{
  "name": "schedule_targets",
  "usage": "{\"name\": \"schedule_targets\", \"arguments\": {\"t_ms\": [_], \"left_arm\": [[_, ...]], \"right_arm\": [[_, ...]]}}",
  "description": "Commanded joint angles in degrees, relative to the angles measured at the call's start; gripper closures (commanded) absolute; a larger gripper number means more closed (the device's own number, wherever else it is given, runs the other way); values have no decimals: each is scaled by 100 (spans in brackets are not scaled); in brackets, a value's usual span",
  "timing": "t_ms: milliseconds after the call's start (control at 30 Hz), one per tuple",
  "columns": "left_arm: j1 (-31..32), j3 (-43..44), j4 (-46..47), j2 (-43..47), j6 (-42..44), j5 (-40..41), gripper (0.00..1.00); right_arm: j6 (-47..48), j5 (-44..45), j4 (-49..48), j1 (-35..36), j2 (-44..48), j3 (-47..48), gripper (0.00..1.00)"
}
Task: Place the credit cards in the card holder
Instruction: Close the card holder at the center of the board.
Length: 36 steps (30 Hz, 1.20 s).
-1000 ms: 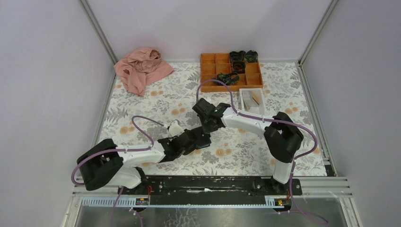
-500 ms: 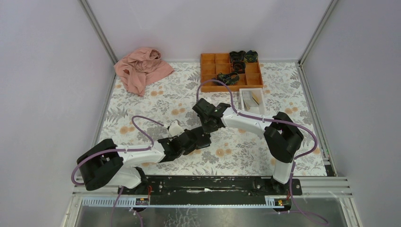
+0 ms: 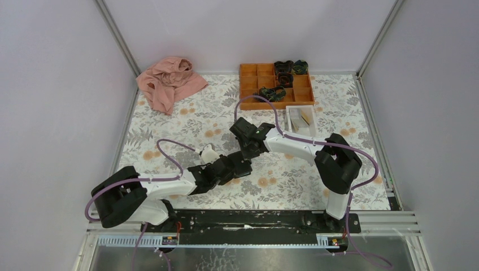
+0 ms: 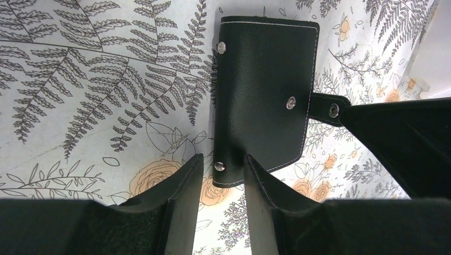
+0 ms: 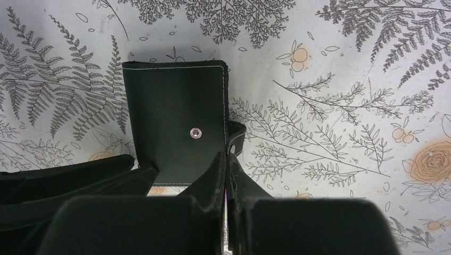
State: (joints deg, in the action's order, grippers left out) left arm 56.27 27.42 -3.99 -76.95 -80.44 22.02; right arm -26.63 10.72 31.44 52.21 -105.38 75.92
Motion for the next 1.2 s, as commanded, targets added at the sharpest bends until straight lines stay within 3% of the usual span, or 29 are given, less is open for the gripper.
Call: {"name": "schedule_targets", "arguments": {"t_ms": [0, 1167], "left_arm": [[51, -268, -270, -129, 71, -53, 58], [46, -254, -278, -180, 288, -44, 58]], "right_arm": [[50, -178, -18, 98, -138, 278, 100], [9, -349, -103, 369, -669, 671, 100]]}}
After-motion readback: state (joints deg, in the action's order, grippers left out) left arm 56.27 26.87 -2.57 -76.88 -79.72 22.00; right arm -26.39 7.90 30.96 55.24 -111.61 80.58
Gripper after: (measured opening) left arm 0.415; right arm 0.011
